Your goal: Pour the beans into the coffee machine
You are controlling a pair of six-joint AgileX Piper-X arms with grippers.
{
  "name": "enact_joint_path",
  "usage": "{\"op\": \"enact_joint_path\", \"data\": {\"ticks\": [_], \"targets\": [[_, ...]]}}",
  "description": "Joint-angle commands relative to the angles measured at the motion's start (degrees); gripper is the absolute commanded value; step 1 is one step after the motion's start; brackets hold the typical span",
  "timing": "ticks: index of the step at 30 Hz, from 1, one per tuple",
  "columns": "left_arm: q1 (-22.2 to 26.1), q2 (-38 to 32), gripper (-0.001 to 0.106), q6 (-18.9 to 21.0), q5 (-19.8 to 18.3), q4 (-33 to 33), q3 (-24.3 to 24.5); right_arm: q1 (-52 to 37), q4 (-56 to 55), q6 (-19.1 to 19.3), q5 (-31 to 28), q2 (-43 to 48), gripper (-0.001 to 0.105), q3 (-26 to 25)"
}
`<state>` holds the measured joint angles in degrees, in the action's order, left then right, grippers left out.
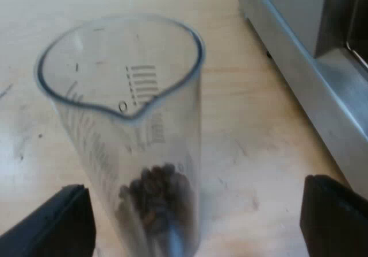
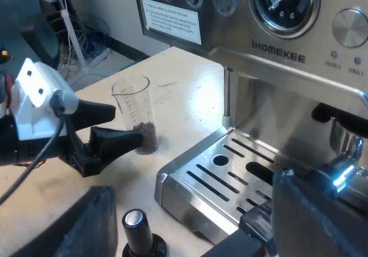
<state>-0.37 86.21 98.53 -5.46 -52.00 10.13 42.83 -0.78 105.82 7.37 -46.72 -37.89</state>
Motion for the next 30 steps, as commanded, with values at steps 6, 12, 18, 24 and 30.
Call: {"op": "enact_joint_path", "data": {"ticks": [6, 12, 18, 24, 30], "targets": [[-0.1, 3.3, 0.101, 0.4, 3.1, -2.4, 3.6, 0.1, 0.8, 0.7, 0.3, 0.1, 0.059, -0.6], [-0.1, 5.1, 0.101, 0.4, 4.8, -2.4, 5.7, 0.1, 0.8, 0.7, 0.3, 0.1, 0.059, -0.6], [-0.1, 5.2, 0.101, 0.2, 4.8, -2.4, 5.9, 0.1, 0.8, 0.7, 0.3, 0.1, 0.059, -0.6], [-0.1, 5.8, 0.101, -0.4, 4.8, -2.2, 6.6, 0.1, 0.8, 0.7, 0.3, 0.1, 0.059, -0.6], [-0.1, 8.0, 0.101, -1.0, 4.8, -2.3, 9.2, 0.1, 0.8, 0.7, 0.3, 0.1, 0.059, -0.6]]}}
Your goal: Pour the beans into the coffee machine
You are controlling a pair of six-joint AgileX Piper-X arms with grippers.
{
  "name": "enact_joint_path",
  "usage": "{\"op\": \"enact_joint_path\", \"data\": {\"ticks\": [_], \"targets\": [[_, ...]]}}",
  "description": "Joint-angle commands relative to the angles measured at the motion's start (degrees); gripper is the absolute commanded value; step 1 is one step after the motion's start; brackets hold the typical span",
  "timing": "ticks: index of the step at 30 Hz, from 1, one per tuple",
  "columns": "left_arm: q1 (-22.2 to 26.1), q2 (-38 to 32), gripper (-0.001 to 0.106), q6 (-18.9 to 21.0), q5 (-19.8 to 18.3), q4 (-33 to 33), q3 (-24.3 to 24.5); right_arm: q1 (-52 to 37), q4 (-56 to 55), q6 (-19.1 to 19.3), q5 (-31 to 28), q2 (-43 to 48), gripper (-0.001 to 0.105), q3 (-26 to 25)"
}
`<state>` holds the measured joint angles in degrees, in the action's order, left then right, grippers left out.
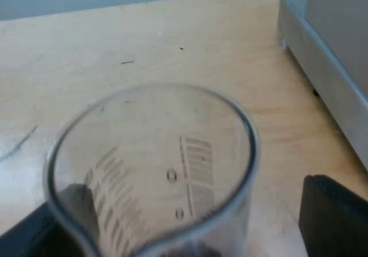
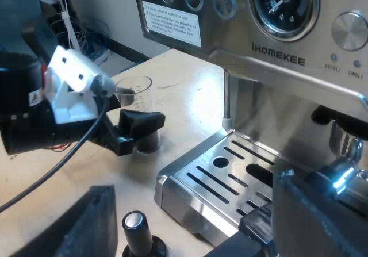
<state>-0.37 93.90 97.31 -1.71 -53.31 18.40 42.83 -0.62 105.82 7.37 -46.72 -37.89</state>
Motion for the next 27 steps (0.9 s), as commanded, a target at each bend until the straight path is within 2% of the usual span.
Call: {"op": "enact_joint_path", "data": {"ticks": [1, 6, 10, 12, 14, 18, 21, 27], "targets": [[-0.1, 0.5, 0.101, 0.2, 1.1, -1.0, 1.3, 0.1, 0.6, 0.7, 0.3, 0.1, 0.059, -0.6], [-0.1, 0.7, 0.101, 0.4, 1.7, -1.0, 1.4, 0.1, 0.6, 0.7, 0.3, 0.1, 0.059, -0.6], [-0.1, 0.7, 0.091, 0.4, 3.8, -1.0, 1.4, 0.1, 0.6, 0.7, 0.3, 0.1, 0.059, -0.6], [-0.1, 0.7, 0.064, 0.6, 4.5, -1.0, 1.4, 0.1, 0.6, 0.7, 0.3, 0.1, 0.059, -0.6], [-0.1, 0.7, 0.047, 0.6, 4.5, -1.0, 1.4, 0.1, 0.6, 0.7, 0.3, 0.1, 0.059, -0.6], [-0.1, 0.7, 0.024, 0.6, 4.5, -1.0, 1.4, 0.1, 0.6, 0.7, 0.3, 0.1, 0.059, -0.6], [-0.1, 0.7, 0.018, 0.6, 4.5, -1.0, 1.4, 0.1, 0.6, 0.7, 0.3, 0.1, 0.059, -0.6], [-0.1, 0.1, 0.018, 0.6, 4.4, 0.3, 1.4, 0.1, 0.6, 0.7, 0.3, 0.1, 0.059, -0.6]]}}
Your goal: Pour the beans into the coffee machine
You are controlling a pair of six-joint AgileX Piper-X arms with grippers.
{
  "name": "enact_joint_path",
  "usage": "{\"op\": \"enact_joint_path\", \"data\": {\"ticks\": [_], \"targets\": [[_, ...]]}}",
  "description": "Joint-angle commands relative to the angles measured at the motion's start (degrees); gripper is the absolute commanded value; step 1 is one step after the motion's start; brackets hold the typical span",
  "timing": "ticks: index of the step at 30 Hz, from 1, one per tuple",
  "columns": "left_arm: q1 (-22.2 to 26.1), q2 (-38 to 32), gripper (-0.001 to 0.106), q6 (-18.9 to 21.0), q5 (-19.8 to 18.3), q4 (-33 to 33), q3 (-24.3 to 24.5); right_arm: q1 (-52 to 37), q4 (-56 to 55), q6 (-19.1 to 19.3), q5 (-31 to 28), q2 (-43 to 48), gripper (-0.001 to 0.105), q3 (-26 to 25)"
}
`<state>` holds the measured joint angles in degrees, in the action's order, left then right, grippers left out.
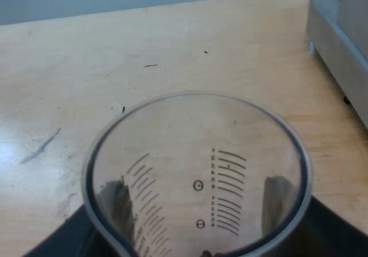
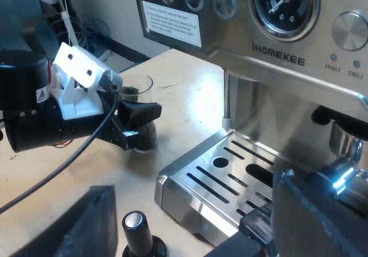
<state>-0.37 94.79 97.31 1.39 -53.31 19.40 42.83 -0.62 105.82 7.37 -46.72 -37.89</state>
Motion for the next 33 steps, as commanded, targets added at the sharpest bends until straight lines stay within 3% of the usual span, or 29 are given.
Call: {"op": "enact_joint_path", "data": {"ticks": [1, 10, 20, 24, 33], "targets": [[-0.1, -1.3, 0.018, 0.6, 1.3, 0.8, 0.4, 0.1, 0.6, 0.7, 0.3, 0.1, 0.059, -0.6], [-0.1, -15.2, 0.018, 0.6, 1.3, 15.9, 0.2, 0.1, 0.6, 0.7, 0.1, 0.1, 0.059, -0.6], [-0.1, -37.7, 0.018, 0.2, 1.3, 39.7, 0.9, 0.1, 0.6, -0.1, 0.1, 0.1, 0.059, -0.6], [-0.1, -46.0, 0.018, 0.2, 1.3, 52.1, 3.7, 0.1, 0.6, -4.6, 0.1, 0.3, 0.059, -0.7], [-0.1, -55.0, 0.018, 0.2, 1.3, 72.1, 12.7, 0.1, 0.6, -4.7, -1.3, 1.8, 0.059, -3.5]]}}
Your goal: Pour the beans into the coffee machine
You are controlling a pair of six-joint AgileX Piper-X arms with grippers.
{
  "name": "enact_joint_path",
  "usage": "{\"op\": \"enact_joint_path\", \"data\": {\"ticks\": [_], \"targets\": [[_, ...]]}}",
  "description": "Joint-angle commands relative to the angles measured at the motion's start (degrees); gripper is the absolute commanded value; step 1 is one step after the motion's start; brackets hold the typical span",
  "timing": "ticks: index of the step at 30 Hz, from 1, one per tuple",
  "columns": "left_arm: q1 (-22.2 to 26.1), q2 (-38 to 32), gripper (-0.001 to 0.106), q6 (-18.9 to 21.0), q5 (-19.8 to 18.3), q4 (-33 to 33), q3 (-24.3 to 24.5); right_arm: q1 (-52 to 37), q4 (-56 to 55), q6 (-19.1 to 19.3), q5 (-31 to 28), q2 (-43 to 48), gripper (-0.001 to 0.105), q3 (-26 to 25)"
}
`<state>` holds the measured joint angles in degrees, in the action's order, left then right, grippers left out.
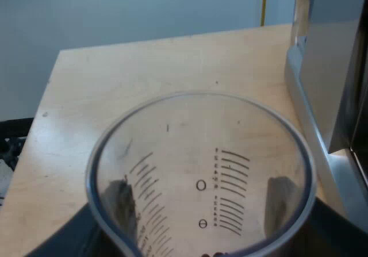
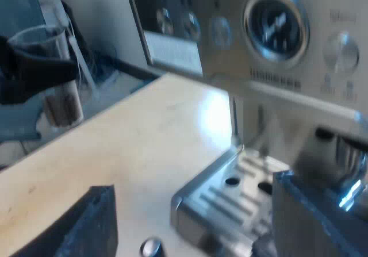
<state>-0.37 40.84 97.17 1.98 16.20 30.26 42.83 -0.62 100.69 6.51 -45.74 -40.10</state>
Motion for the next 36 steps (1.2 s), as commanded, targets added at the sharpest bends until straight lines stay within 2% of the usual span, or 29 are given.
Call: {"op": "enact_joint_path", "data": {"ticks": [1, 7, 9, 14, 18, 25, 29, 32, 33, 36], "targets": [[-0.1, -1.3, 0.018, 0.3, 0.7, 3.5, 2.5, 0.1, 0.6, 0.4, -0.6, 0.9, 0.059, -1.6], [-0.1, -2.2, 0.018, 0.3, 0.7, 9.9, 8.8, 0.1, -0.2, 1.1, -3.5, 2.3, 0.059, -5.0], [-0.1, -2.1, 0.018, 0.3, -0.7, 11.6, 11.2, 0.1, -1.5, 1.1, -4.2, 3.0, 0.059, -6.4], [-0.1, -2.1, 0.018, 0.3, -1.4, 14.6, 16.2, 0.1, -2.2, 2.0, -6.5, 4.2, 0.059, -8.8], [-0.1, -2.1, 0.018, 0.3, -2.0, 15.2, 20.0, 0.1, -2.2, 4.8, -9.4, 5.3, 0.059, -10.2], [-0.1, -2.1, 0.018, 0.3, -3.6, 15.2, 25.3, 0.1, -1.4, 6.3, -14.1, 6.5, 0.059, -11.4], [-2.8, -1.2, 0.018, 0.2, -3.6, 15.2, 28.2, 0.1, -1.3, 6.3, -14.5, 6.5, 0.059, -12.0], [-5.4, 0.4, 0.018, -1.7, -3.4, 15.2, 30.1, 0.1, -1.3, 6.3, -15.5, 6.5, 0.059, -12.0], [-6.8, 1.5, 0.018, -2.9, -3.0, 15.5, 31.3, 0.1, -1.3, 6.3, -15.5, 6.5, 0.059, -12.0], [-9.1, 4.2, 0.018, -3.2, -0.4, 16.5, 34.4, 0.1, -0.9, 6.3, -15.5, 6.5, 0.059, -12.0]]}}
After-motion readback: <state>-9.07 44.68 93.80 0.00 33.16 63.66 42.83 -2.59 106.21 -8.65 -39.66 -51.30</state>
